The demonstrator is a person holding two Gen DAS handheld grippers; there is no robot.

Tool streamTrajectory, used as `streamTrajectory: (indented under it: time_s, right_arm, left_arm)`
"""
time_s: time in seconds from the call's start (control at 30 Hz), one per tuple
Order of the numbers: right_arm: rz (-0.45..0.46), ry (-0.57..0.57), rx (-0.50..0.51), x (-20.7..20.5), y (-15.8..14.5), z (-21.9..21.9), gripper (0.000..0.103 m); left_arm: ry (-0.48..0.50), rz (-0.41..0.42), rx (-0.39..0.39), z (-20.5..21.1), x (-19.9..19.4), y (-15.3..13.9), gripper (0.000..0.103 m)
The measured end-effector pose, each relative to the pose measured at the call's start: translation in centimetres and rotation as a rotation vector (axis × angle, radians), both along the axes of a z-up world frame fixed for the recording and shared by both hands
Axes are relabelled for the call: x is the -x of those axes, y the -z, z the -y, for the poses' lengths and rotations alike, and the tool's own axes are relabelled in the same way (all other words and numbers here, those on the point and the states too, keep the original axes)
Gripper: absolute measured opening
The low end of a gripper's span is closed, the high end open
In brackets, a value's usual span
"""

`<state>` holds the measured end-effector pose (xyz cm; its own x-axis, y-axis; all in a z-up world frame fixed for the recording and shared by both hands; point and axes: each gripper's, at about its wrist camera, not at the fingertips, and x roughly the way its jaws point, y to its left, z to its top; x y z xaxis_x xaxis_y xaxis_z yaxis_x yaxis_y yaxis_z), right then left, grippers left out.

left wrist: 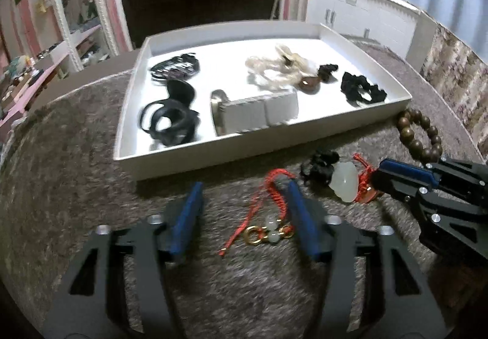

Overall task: Organize jewelry
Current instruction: 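Withdraw both open tools from the tray toward the remaining jewelry, then grasp the red string bracelet with the left tool while the right tool grasps the red-knotted pendant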

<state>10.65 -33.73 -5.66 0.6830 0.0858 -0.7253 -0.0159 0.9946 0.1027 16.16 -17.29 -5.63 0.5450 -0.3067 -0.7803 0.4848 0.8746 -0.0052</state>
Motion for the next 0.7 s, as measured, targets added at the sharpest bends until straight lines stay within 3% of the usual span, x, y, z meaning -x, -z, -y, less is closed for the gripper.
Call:
streamTrajectory:
  time_s: [0.2,0.33,0.37,0.7]
  right_arm:
    - [0.006,0.004,-0.016,0.2,-0.2,0.1,0.014]
    - [0.022,0.002,-0.024,0.6,-0.5,0.3,0.011]
    - [0.028,-0.002,-0.023,0.8,-0.8,0.2,0.005]
    - [0.101,-0.012,-0.027,2.1,-4.0,0.4,0.003]
  left_arm:
    - [0.032,0.002,0.025,0.1,0.4,0.0,0.0]
    - [0.023,0.008,0.084,-1.2,1.2,-1.1,0.0]
    - [0.022,0.011,0.089,-1.5,1.4,-1.3,0.0]
    - [0.007,0.1,0.143,-4.3,3.0,-6.1,0.0]
